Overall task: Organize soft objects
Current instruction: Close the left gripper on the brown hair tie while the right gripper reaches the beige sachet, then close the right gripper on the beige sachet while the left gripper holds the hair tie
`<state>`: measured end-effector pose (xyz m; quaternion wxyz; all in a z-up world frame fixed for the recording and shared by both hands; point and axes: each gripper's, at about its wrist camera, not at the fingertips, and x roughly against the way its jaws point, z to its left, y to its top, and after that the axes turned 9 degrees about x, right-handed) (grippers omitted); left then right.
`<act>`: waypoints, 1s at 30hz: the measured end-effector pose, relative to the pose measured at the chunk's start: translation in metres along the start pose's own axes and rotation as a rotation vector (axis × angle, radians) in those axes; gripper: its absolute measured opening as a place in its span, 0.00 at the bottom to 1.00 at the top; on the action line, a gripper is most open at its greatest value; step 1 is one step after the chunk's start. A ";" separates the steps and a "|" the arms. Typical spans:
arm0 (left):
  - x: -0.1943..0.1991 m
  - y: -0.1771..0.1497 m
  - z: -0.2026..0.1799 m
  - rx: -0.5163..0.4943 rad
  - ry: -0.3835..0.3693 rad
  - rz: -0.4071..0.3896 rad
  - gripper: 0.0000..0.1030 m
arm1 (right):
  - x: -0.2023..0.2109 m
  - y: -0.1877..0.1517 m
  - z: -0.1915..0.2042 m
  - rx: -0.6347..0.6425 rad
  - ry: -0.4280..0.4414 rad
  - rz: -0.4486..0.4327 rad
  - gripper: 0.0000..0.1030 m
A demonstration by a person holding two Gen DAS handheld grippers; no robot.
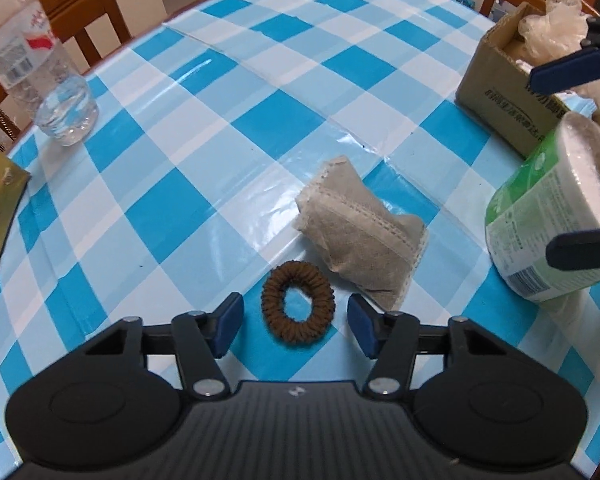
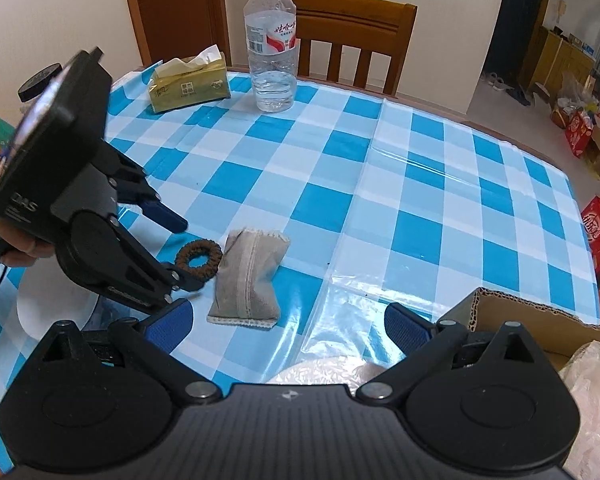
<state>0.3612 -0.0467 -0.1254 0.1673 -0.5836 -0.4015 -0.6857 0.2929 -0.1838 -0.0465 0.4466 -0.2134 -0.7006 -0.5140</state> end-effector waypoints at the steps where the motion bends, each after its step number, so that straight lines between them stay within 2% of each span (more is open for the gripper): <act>1: -0.002 0.000 0.000 -0.002 -0.001 0.006 0.48 | -0.001 0.000 0.000 -0.002 0.002 -0.001 1.00; 6: -0.010 0.001 0.001 0.004 -0.003 0.017 0.45 | -0.004 0.000 -0.002 -0.005 0.008 0.005 1.00; 8: -0.010 0.001 0.002 0.011 -0.011 0.016 0.36 | -0.006 0.000 -0.003 -0.008 0.012 0.010 1.00; 12: -0.009 0.001 0.001 0.021 -0.022 0.013 0.28 | -0.008 0.000 -0.001 -0.012 0.018 0.022 1.00; 23: -0.001 -0.005 0.029 0.115 0.074 0.019 0.28 | -0.031 0.023 0.016 0.003 0.025 0.030 1.00; 27: 0.000 -0.011 0.038 0.146 0.086 0.025 0.29 | -0.046 0.033 0.025 0.016 0.020 0.053 0.97; 30: 0.000 -0.013 0.042 0.159 0.081 0.023 0.29 | -0.064 0.038 0.030 0.025 0.017 0.095 0.90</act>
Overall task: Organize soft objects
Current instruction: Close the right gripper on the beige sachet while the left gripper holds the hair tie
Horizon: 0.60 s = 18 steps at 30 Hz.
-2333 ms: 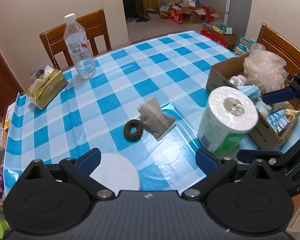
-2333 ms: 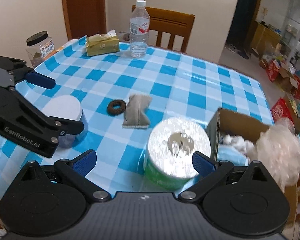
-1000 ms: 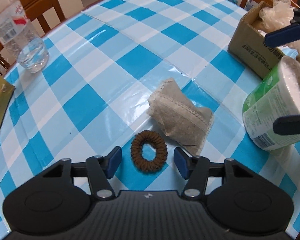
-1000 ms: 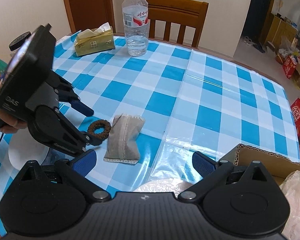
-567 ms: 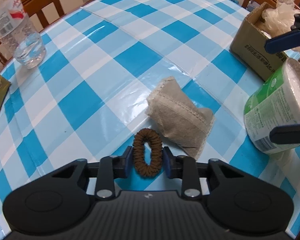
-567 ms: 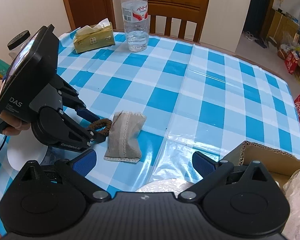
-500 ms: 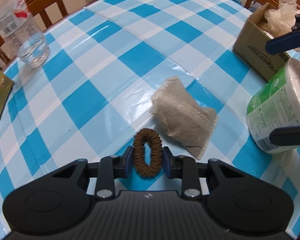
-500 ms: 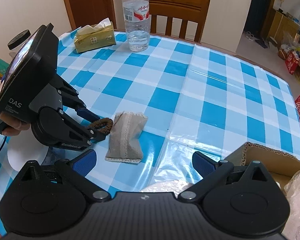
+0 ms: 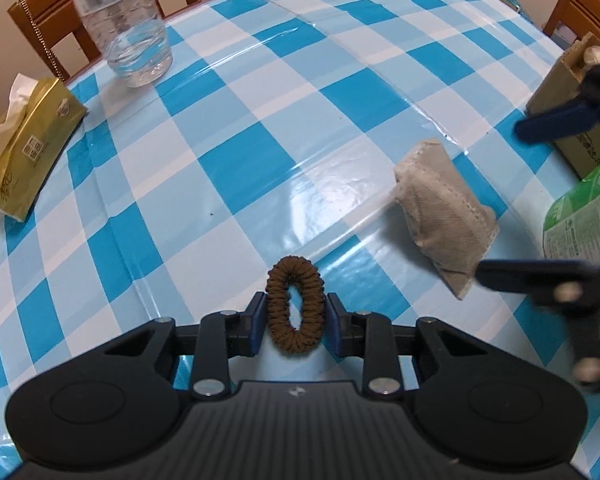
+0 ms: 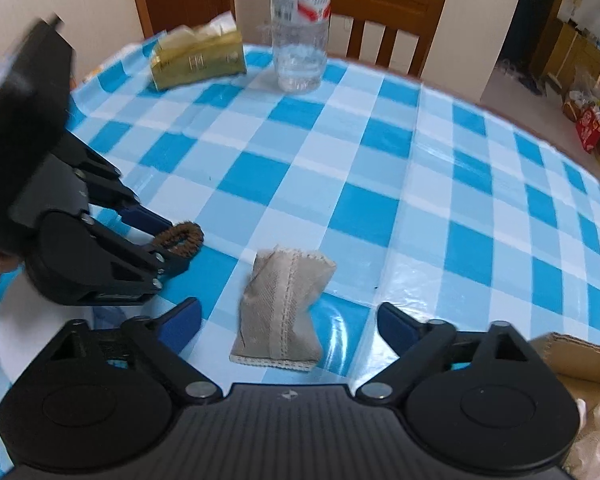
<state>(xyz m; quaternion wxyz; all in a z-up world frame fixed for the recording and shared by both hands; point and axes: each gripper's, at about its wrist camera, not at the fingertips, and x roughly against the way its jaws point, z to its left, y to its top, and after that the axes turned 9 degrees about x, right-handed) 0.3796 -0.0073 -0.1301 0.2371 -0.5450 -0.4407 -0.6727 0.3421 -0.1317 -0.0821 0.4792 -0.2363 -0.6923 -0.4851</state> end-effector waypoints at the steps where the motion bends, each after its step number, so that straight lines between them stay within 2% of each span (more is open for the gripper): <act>1: 0.000 0.000 0.001 0.004 0.000 -0.002 0.29 | -0.007 0.002 0.001 0.001 0.001 0.023 0.90; 14: 0.000 -0.001 0.006 0.022 -0.015 -0.007 0.29 | -0.052 0.016 0.006 -0.019 -0.032 0.154 0.79; 18: -0.001 0.000 0.007 0.026 -0.021 -0.007 0.29 | -0.062 0.019 0.008 -0.010 -0.027 0.189 0.69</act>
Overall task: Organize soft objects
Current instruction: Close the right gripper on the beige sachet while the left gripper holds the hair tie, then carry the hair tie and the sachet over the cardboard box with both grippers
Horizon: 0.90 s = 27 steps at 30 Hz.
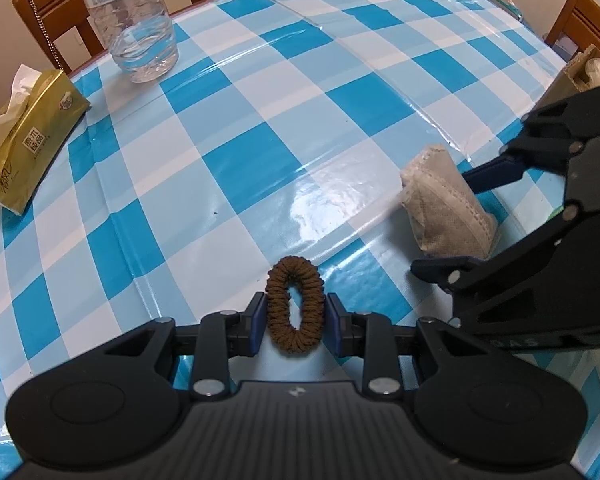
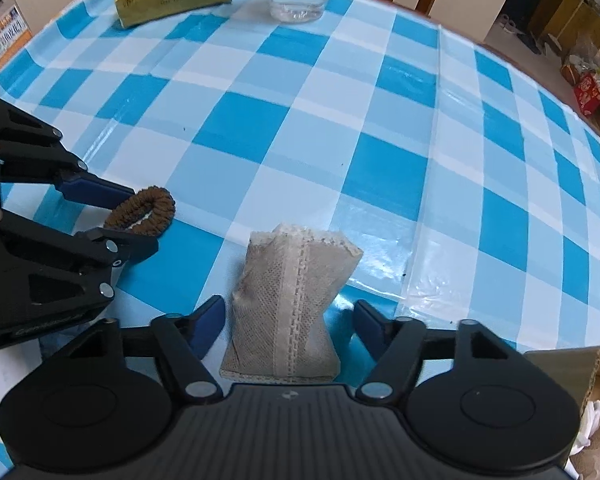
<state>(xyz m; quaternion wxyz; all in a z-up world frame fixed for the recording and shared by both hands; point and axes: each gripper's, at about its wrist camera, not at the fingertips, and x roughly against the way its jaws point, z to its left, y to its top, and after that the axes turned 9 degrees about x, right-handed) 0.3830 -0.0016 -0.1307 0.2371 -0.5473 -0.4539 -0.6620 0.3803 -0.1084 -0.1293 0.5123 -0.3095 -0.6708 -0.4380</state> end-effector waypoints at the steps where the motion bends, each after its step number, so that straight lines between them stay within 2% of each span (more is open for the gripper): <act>1: 0.000 0.000 0.000 0.001 -0.001 0.000 0.28 | 0.000 0.001 0.000 0.000 0.004 -0.005 0.67; 2: 0.000 0.000 0.000 0.002 -0.002 0.000 0.29 | 0.000 0.001 0.000 0.000 0.009 -0.005 0.66; 4: 0.000 0.000 0.001 0.001 -0.004 -0.001 0.29 | 0.001 0.001 -0.001 -0.006 0.023 -0.011 0.54; 6: 0.000 0.000 0.001 0.004 -0.008 -0.001 0.28 | 0.002 0.000 -0.001 -0.009 0.031 -0.017 0.49; 13: 0.008 -0.001 0.001 0.008 -0.018 -0.014 0.28 | 0.008 -0.003 -0.003 -0.004 0.041 -0.039 0.38; 27: 0.064 -0.013 -0.012 -0.005 -0.012 -0.073 0.28 | 0.080 -0.024 0.008 0.023 0.084 -0.156 0.37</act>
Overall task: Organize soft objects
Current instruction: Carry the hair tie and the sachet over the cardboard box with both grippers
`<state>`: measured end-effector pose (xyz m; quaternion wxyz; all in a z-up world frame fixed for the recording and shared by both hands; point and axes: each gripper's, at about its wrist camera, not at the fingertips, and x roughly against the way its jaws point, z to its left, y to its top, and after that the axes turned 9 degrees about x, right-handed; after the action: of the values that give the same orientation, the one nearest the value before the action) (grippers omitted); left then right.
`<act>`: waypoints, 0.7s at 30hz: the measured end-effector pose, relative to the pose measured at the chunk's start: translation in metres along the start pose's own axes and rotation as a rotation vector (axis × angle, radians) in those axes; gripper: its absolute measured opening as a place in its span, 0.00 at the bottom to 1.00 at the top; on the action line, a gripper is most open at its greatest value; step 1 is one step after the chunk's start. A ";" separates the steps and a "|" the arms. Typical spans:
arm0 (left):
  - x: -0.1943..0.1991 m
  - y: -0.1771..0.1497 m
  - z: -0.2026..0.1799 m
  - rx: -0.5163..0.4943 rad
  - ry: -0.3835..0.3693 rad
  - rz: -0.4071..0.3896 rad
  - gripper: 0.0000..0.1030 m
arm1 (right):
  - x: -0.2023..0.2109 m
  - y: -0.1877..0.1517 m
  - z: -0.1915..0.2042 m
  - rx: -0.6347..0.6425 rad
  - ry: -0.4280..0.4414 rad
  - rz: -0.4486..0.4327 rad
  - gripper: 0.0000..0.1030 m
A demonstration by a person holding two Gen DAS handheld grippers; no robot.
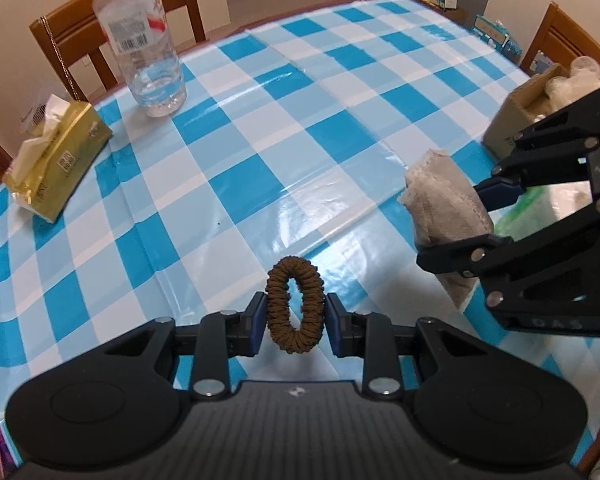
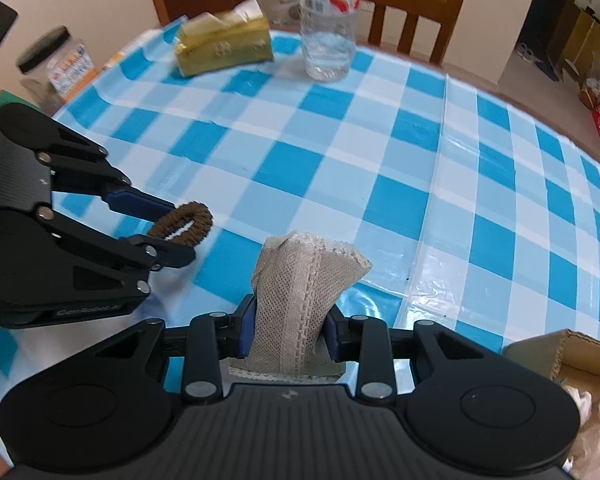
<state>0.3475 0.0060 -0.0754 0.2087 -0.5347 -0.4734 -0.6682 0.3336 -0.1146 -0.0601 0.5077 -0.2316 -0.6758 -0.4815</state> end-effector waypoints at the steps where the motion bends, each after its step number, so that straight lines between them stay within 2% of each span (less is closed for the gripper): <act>1: 0.007 -0.002 -0.002 -0.002 0.001 -0.007 0.28 | 0.007 -0.001 0.003 0.004 0.002 -0.009 0.37; 11: 0.073 -0.033 -0.032 -0.085 -0.024 -0.077 0.28 | 0.084 -0.033 0.041 0.009 0.008 -0.089 0.37; 21: 0.111 -0.073 -0.088 -0.182 -0.114 -0.105 0.28 | 0.138 -0.106 0.051 -0.085 -0.057 -0.107 0.37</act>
<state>0.2067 -0.0106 -0.0023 0.0967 -0.5631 -0.4492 -0.6869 0.1726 -0.1396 0.0201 0.4514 -0.2302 -0.6804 -0.5293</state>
